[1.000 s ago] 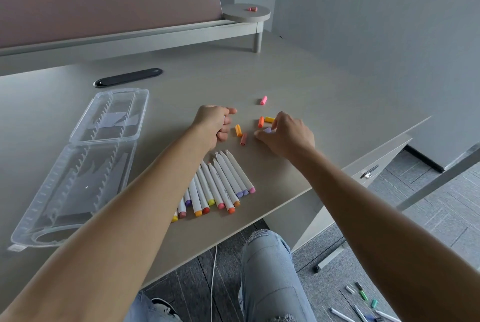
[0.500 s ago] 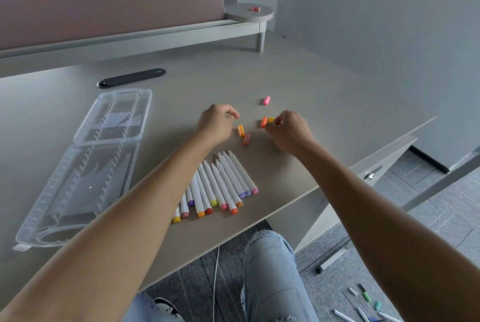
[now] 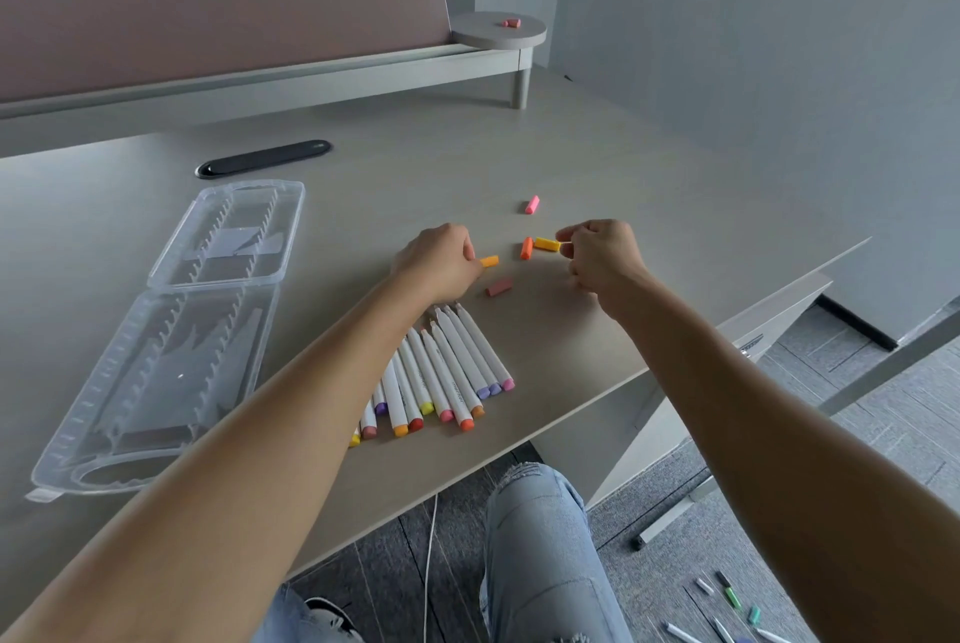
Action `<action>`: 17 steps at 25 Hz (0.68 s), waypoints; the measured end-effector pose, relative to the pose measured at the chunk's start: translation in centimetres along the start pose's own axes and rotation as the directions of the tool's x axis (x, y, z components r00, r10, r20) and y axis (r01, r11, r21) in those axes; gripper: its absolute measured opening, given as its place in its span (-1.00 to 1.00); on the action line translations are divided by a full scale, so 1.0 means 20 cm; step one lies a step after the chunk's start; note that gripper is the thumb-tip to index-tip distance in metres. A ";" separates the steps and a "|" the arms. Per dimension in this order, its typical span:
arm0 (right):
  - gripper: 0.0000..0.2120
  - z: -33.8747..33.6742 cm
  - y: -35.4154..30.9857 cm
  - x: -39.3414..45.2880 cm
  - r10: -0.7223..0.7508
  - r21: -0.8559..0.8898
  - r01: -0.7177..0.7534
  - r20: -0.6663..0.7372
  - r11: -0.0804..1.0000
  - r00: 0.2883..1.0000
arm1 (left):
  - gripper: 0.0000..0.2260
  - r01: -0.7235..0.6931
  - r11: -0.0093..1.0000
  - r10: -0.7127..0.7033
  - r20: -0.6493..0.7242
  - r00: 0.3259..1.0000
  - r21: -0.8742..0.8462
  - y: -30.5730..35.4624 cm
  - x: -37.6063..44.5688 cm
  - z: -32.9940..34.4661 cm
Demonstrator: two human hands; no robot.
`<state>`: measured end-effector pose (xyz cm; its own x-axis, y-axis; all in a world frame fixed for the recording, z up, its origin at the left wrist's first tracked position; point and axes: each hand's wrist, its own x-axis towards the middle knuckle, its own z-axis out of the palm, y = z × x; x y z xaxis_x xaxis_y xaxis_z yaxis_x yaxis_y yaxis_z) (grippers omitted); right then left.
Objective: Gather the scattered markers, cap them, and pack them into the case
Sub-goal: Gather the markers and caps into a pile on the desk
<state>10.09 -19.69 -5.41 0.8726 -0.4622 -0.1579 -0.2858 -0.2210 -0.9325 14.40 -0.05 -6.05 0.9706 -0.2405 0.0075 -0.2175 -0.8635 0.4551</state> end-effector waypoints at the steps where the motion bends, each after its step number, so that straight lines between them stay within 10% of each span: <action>1: -0.63 0.00 -0.01 0.00 0.003 -0.005 -0.003 -0.005 1.000 1.000 | -0.81 0.006 1.000 -0.006 0.014 1.000 0.020 0.01 0.00 0.00; 6: -0.64 0.00 -0.01 0.04 -0.099 -0.235 0.078 -0.077 0.969 0.992 | -0.68 0.085 0.995 -0.085 0.006 0.996 -0.056 0.04 -0.02 -0.04; 12: -0.78 0.05 0.03 0.08 -0.342 -0.702 0.289 0.069 0.651 0.937 | -0.58 0.143 0.942 -0.176 -0.083 0.981 -0.305 0.04 -0.02 -0.05; 17: -0.79 0.06 0.04 0.07 -0.423 -0.804 0.336 0.117 0.491 0.898 | -0.71 0.246 0.677 -0.215 0.133 0.967 -0.694 0.06 -0.05 -0.05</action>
<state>11.56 -19.53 -6.82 0.9513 -0.2211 0.2147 -0.1654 -0.9540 -0.2499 13.33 -0.45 -4.57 0.9720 -0.1061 -0.2094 0.1631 -0.3363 0.9275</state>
